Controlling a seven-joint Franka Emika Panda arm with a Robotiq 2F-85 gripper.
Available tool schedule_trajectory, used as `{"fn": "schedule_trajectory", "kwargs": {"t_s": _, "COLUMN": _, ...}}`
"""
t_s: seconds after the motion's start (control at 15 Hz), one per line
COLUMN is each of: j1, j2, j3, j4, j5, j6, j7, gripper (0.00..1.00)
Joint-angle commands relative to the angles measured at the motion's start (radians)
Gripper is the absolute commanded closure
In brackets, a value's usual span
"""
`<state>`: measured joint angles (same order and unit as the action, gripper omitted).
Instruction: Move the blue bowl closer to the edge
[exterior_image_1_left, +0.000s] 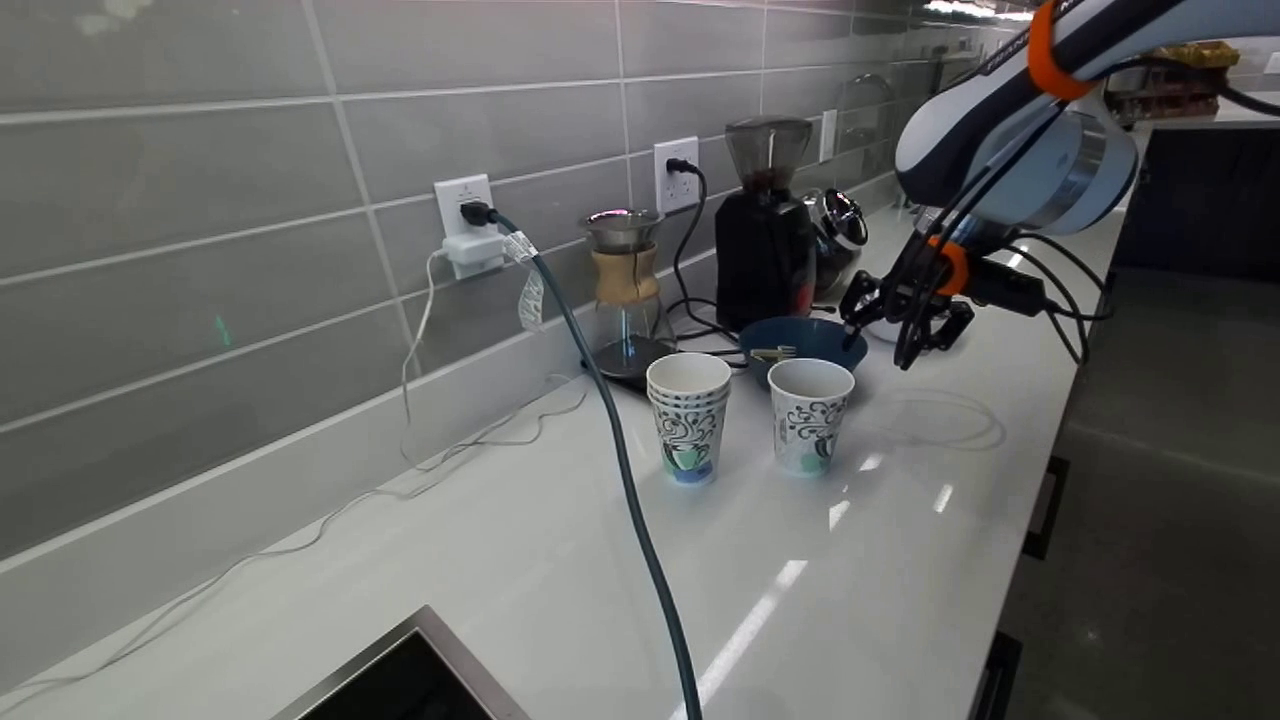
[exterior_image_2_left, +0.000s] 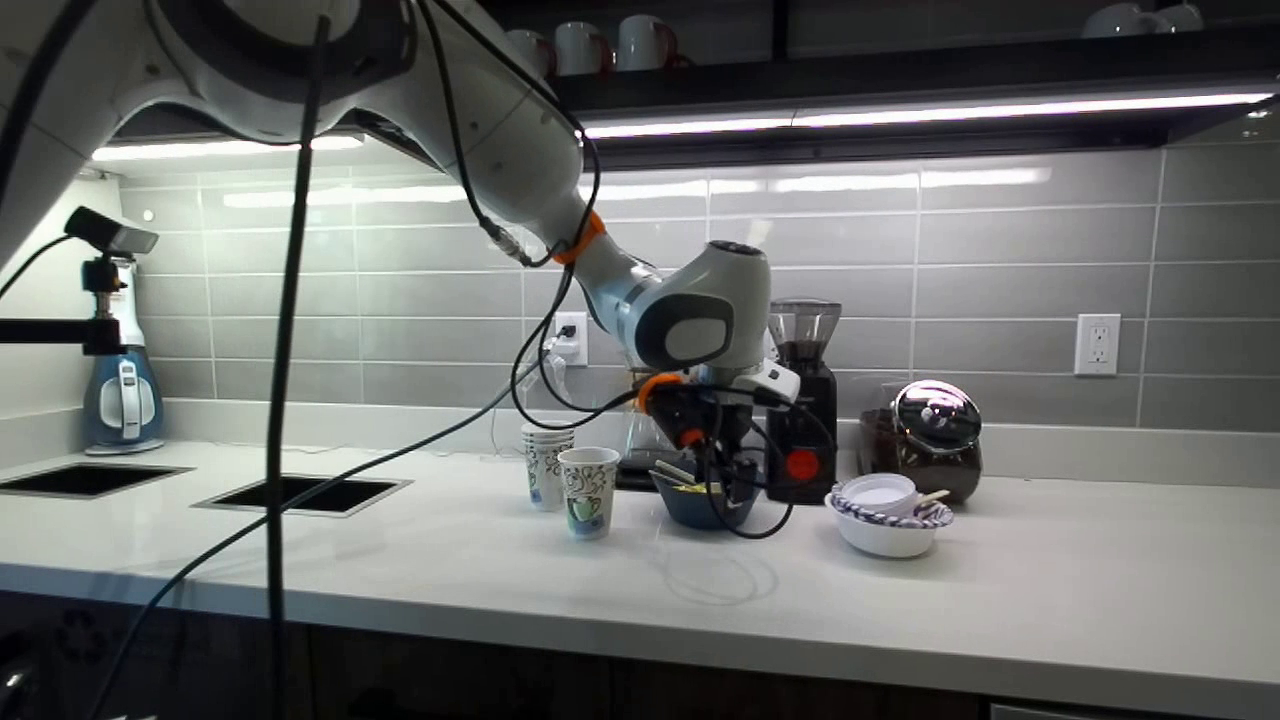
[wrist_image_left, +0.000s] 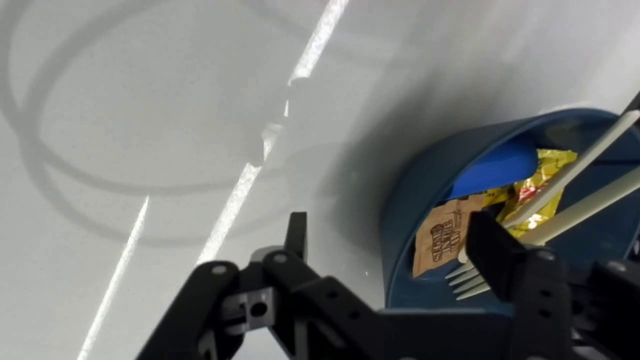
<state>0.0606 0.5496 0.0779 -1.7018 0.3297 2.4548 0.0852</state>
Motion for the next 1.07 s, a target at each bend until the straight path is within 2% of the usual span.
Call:
{"fn": "schedule_trajectory", "kwargs": {"t_s": 0.0, "j1": -0.024, "j2": 0.096, "j3": 0.021, "j4": 0.128, "j5": 0.01, "j6": -0.009, "j7": 0.01, "gripper": 0.47}}
{"fn": "schedule_trajectory", "kwargs": {"t_s": 0.33, "j1": -0.033, "j2": 0.134, "j3": 0.036, "j4": 0.183, "j5": -0.001, "j6": -0.043, "j7": -0.007, "gripper": 0.84}}
{"fn": "schedule_trajectory", "kwargs": {"t_s": 0.47, "j1": -0.022, "j2": 0.124, "j3": 0.025, "j4": 0.185, "j5": -0.02, "j6": -0.093, "j7": 0.018, "gripper": 0.97}}
{"fn": "schedule_trajectory", "kwargs": {"t_s": 0.53, "j1": -0.017, "j2": 0.116, "j3": 0.018, "j4": 0.18, "j5": -0.032, "j6": -0.111, "j7": 0.023, "gripper": 1.0}}
{"fn": "schedule_trajectory", "kwargs": {"t_s": 0.73, "j1": -0.005, "j2": 0.089, "j3": -0.009, "j4": 0.162, "j5": -0.071, "j6": -0.135, "j7": 0.033, "gripper": 0.99}}
{"fn": "schedule_trajectory", "kwargs": {"t_s": 1.0, "j1": -0.031, "j2": 0.03, "j3": -0.019, "j4": 0.107, "j5": -0.086, "j6": -0.151, "j7": -0.005, "gripper": 0.99}}
